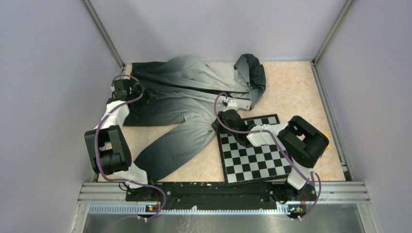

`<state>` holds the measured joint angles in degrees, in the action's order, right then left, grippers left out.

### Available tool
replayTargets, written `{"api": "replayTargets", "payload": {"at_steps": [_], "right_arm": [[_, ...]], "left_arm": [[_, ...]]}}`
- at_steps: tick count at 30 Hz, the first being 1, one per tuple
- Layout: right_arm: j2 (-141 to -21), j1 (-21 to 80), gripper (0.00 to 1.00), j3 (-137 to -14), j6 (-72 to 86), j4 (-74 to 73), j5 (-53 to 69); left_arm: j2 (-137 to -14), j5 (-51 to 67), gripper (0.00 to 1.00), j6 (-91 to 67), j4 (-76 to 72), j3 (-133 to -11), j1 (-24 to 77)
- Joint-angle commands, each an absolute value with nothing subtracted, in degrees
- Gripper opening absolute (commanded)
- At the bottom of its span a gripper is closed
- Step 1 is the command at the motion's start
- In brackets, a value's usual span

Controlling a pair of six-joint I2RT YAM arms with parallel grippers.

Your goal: Zip up the jacket

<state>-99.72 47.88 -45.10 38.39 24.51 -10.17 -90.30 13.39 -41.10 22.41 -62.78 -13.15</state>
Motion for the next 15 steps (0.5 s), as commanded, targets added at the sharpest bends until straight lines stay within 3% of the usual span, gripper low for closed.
{"api": "replayTargets", "payload": {"at_steps": [1,4,9,15], "right_arm": [[-95.74,48.83,0.23,-51.48,29.46,17.92,-14.06],[-94.84,48.87,0.38,-55.21,25.49,13.54,-15.34],[-94.40,48.85,0.54,-60.86,19.04,12.02,-14.56],[-103.24,48.84,0.62,-74.71,11.84,12.64,-11.97]], "left_arm": [[-90.25,20.75,0.97,-33.85,15.95,-62.93,-15.72],[-89.99,27.37,0.95,-34.39,7.99,-58.93,-18.49],[-94.91,33.00,0.89,-33.81,4.91,-61.15,-20.73],[-97.21,30.08,0.88,-33.03,3.97,-65.05,-21.18]]}}
